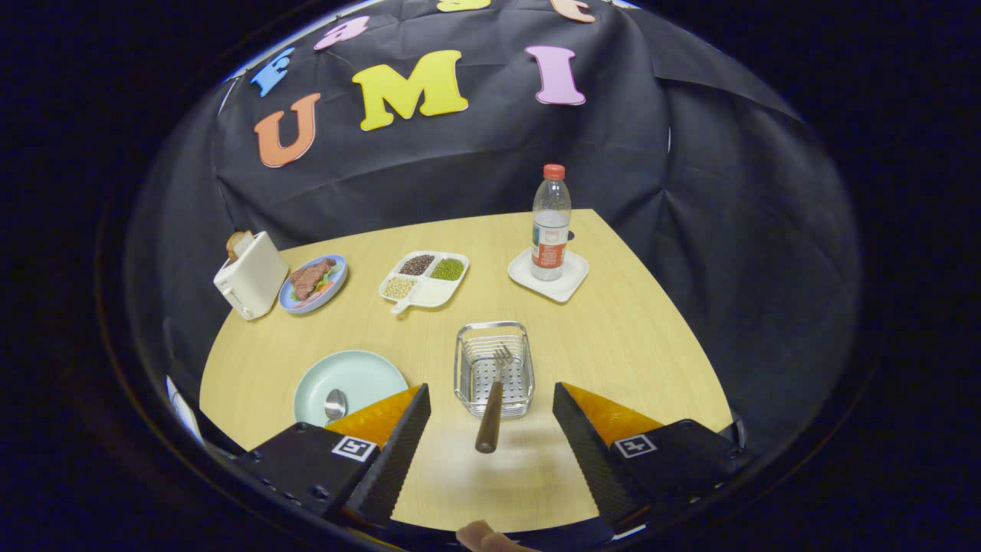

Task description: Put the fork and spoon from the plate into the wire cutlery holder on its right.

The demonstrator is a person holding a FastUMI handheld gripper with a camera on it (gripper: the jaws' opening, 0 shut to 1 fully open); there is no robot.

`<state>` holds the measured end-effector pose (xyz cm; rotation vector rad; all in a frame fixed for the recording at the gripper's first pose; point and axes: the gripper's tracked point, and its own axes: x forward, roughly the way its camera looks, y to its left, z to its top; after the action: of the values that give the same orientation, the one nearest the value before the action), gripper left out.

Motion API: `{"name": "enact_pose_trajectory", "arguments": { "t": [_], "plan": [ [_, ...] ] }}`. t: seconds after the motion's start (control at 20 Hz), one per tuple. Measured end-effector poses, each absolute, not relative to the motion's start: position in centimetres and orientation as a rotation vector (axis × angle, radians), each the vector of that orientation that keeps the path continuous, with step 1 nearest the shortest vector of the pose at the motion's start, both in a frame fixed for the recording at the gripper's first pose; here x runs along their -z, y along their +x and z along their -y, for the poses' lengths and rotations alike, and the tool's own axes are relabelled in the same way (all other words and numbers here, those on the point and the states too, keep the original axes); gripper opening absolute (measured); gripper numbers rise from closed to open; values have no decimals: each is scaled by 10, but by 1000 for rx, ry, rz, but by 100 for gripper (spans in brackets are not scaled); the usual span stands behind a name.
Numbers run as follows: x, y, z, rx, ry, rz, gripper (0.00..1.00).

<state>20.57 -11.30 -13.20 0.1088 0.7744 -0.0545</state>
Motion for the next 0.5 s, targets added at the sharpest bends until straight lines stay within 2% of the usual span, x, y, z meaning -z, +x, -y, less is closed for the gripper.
{"name": "enact_pose_trajectory", "arguments": {
  "t": [0.5],
  "plan": [
    [120,180,43,8,50,-758,96]
  ]
}}
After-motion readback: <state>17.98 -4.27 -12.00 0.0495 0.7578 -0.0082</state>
